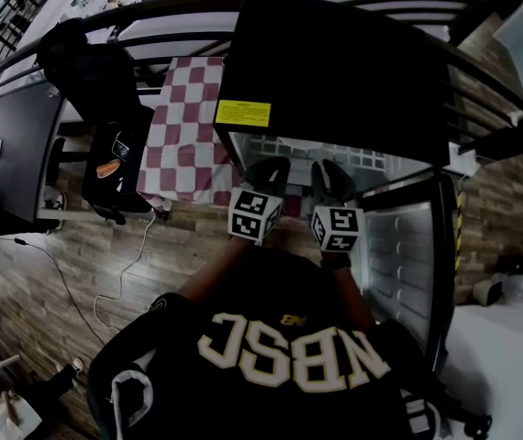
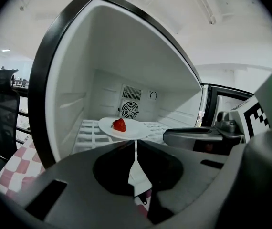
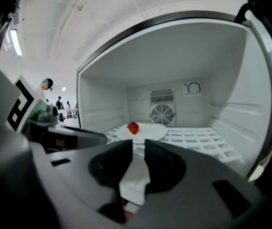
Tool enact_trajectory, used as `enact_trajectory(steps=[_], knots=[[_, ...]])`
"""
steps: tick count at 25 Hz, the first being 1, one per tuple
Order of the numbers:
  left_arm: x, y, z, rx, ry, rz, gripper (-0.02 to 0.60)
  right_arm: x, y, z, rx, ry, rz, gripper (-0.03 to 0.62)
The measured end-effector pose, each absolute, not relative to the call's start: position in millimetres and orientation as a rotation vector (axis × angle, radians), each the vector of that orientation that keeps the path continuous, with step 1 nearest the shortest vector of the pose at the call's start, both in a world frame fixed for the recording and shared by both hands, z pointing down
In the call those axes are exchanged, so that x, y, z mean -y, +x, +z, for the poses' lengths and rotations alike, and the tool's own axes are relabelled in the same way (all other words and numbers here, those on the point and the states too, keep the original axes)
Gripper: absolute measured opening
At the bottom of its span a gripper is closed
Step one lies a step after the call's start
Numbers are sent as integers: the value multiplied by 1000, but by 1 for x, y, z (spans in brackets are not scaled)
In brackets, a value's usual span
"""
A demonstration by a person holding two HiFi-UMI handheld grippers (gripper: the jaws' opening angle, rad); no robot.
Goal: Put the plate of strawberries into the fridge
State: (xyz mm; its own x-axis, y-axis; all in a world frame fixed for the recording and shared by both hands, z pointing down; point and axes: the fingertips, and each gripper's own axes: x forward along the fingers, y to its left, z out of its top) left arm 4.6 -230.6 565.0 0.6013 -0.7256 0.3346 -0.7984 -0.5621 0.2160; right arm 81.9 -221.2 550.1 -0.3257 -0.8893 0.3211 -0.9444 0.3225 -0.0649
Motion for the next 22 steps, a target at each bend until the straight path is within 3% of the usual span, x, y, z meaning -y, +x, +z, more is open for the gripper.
enact_trajectory(steps=[14, 22], knots=[[185, -8, 539, 1360, 2498, 161, 17, 169, 100, 522, 2439, 1783, 232, 26], [163, -6, 521, 1368, 2544, 102, 17, 147, 104, 518, 2424, 1781, 223, 21]])
